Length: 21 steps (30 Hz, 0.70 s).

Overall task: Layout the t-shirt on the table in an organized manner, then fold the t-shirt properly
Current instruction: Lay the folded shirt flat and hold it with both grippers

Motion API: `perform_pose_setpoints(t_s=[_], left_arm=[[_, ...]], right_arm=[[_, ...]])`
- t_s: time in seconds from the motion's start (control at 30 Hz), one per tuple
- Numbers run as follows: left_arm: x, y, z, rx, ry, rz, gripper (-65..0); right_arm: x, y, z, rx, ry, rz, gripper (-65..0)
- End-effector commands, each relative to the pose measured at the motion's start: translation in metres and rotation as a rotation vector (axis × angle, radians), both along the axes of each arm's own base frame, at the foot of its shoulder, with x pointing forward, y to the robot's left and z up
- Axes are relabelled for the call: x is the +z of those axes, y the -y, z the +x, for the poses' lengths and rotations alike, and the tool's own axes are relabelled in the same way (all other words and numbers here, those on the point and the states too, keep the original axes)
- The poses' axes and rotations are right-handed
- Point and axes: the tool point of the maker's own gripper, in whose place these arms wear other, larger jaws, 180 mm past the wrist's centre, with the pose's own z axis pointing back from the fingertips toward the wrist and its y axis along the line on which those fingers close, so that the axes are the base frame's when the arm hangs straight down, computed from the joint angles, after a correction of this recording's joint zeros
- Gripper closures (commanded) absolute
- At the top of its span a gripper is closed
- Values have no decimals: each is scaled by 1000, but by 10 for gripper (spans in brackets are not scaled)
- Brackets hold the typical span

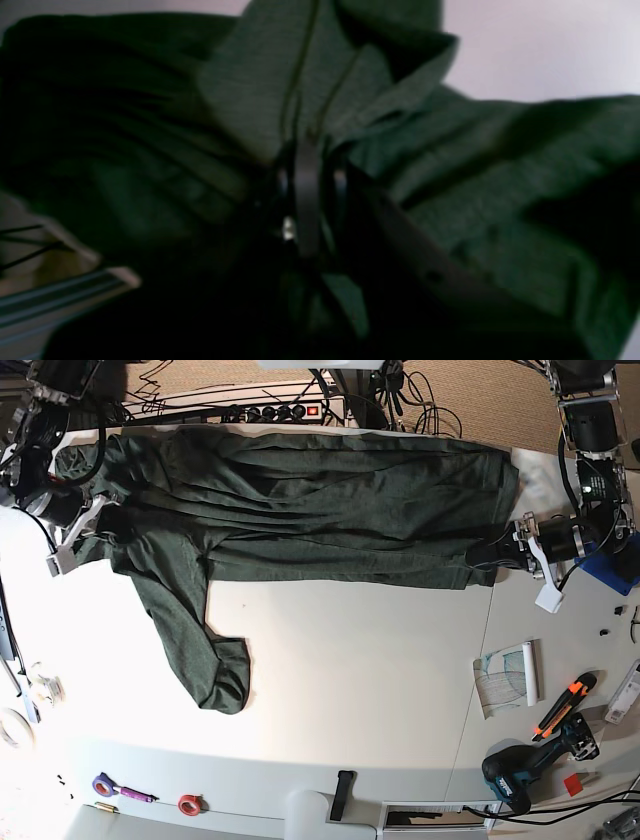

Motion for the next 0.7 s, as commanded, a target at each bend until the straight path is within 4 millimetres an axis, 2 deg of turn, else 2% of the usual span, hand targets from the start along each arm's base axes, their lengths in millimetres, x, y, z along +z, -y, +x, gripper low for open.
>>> perform_pose_setpoints(t_s=[0.0, 0.17, 0.4, 0.47, 0.53, 0.63, 0.67], left_arm=[[16, -6, 12, 20, 58, -11, 0], [15, -10, 20, 62, 78, 6, 0], [0, -18, 20, 68, 62, 101, -1], [-2, -20, 21, 73, 63, 120, -102], [-3, -20, 22, 78, 65, 125, -159], [-3, -20, 22, 78, 65, 125, -164], [-2, -20, 22, 78, 65, 125, -164]], right_arm=[[10, 8, 5, -4, 36, -33, 0], [-10, 15, -1, -44, 0, -112, 0], [-20, 13, 0, -72, 10, -139, 0], [-20, 14, -1, -73, 9, -143, 0], [-21, 15, -1, -73, 5, -149, -3], [-20, 15, -1, -73, 9, -148, -192], [-20, 15, 0, -75, 13, -147, -224]])
